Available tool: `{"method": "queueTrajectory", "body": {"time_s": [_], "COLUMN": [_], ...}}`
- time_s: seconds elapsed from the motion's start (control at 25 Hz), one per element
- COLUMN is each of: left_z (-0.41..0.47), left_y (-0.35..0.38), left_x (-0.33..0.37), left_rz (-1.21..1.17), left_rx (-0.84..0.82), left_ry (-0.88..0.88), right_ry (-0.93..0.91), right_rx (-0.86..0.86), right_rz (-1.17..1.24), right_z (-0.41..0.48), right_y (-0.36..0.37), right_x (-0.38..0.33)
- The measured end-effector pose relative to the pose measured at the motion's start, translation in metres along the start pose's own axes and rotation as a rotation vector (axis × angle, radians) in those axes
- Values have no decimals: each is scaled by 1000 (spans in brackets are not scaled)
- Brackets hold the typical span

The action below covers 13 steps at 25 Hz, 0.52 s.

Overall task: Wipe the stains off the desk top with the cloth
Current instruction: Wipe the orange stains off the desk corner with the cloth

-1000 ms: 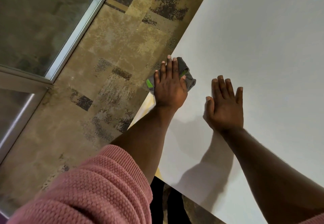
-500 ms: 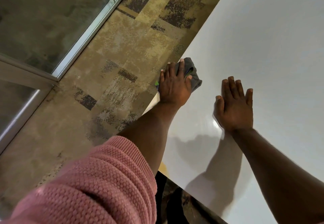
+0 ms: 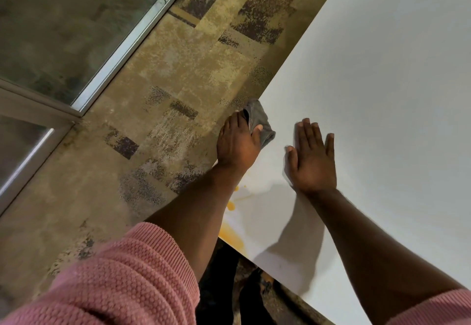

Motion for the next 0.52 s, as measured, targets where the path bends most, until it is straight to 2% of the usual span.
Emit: {"method": "queueTrajectory", "body": {"time_s": [0.44,0.52], "left_z": [-32,-45], "left_y": [-9,-11], "left_x": [-18,-27], "left_rz": [-15,-5], "left_rx": [13,21], "left_ry": [-141,-151], "right_ry": [-40,-96], "right_rx": [42,28], "right_rz": [-43,-23], "right_z": [-3,-5], "right_y": [9,7], "right_x": [5,0]}}
Point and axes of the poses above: each hand's wrist, its own z-axis towards the middle knuckle, its own y-axis out of the palm, x = y × z, the point moved 1 cm from there along z, towards the middle knuckle, and after that the axes turned 7 degrees about x, right-handed, at the moved point
